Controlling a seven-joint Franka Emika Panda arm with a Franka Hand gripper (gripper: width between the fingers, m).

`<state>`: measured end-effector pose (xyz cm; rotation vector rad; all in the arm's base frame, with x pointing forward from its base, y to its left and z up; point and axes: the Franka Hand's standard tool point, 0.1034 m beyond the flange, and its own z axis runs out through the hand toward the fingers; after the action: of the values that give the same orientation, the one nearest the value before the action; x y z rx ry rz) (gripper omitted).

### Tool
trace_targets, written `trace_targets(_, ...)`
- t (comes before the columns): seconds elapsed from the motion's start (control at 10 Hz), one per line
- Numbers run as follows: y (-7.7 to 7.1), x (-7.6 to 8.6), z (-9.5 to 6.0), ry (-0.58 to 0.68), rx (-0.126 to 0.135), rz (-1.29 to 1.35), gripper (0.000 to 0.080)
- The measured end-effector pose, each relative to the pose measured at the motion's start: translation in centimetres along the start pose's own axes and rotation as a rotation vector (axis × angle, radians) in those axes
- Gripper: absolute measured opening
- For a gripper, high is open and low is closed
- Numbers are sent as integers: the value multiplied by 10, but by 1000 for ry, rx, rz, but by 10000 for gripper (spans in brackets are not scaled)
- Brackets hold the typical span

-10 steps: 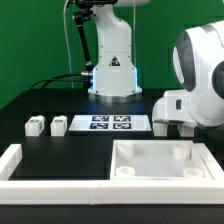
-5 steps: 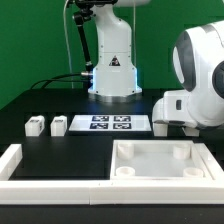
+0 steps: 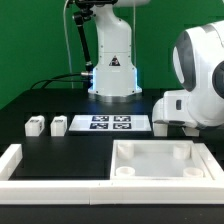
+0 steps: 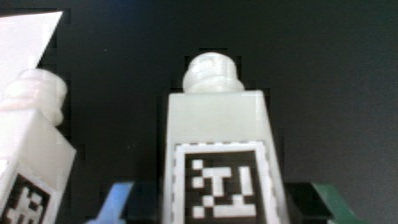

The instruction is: Assemble square table

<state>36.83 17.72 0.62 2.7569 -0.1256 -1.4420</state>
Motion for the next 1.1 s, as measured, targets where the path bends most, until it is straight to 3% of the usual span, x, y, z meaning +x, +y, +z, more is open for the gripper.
trace_targets(0.1,1,-2,-3,-1,0,-5,288)
trace_targets(0.4,22,-38,-63,42,27,-63,290)
trace_targets(0.5,28,-50,-74,36,27,-61,290)
trace_targets(0.6,25,-53,-82,135,27,-62,290)
trace_targets(0.7,24,-56,-80,191,30,-64,290)
trace_targets(0.9,21,-49,-86,346,54,-64,290)
trace_targets(1.1,27,-33,-118,463,80,-103,290)
